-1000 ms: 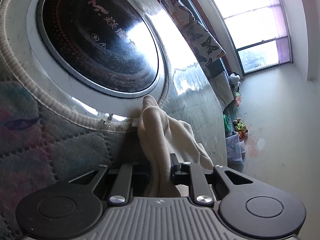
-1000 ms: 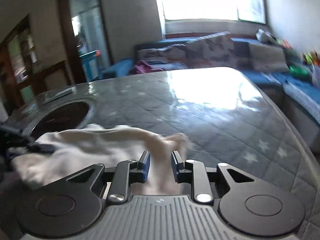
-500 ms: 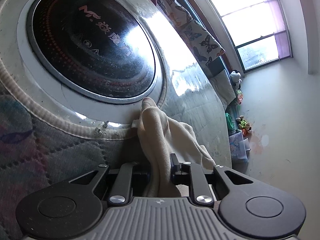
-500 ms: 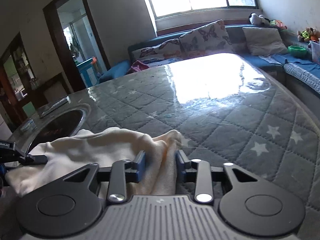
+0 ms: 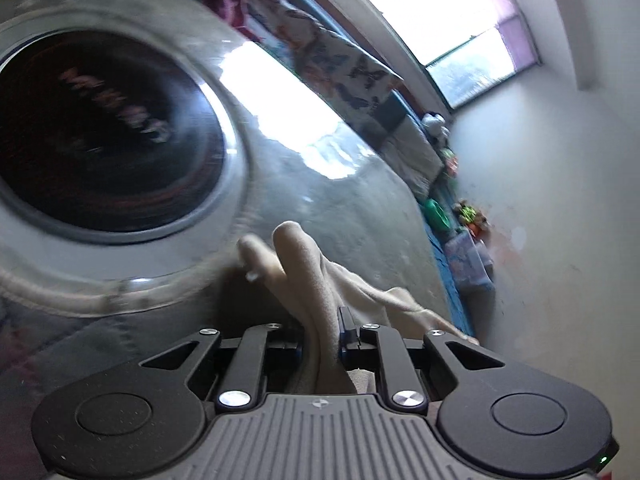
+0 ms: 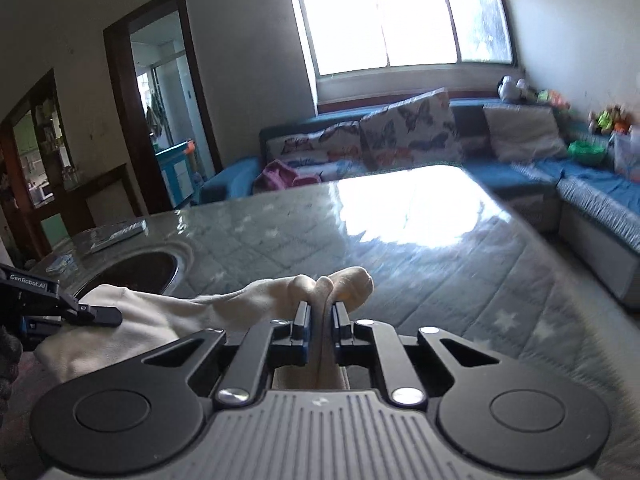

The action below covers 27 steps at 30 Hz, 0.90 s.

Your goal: Fold clothes

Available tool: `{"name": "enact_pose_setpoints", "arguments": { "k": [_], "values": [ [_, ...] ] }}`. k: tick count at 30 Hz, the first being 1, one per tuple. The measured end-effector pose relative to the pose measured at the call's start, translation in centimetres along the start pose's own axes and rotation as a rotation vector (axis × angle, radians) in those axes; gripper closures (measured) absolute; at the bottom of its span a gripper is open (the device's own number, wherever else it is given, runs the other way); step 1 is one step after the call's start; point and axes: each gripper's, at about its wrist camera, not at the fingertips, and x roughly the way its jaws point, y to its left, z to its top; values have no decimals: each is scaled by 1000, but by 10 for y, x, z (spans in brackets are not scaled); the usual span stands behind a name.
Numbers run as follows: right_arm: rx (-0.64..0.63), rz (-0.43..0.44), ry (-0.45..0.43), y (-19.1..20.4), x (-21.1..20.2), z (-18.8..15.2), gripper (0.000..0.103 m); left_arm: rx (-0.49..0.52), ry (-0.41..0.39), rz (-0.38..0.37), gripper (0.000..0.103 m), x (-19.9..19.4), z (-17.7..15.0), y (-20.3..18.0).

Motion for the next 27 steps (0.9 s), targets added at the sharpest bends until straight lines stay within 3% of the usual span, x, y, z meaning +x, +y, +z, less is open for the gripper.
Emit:
{"name": "enact_pose_setpoints", "arguments": {
  "k": [13, 27],
  "values": [
    [-34, -205, -53, -41, -40, 39, 94, 133, 102, -70, 87, 72, -3, -85],
    [-32, -340, -46, -90, -33, 52, 94, 212, 169, -74, 87, 134, -12, -136]
  ]
}}
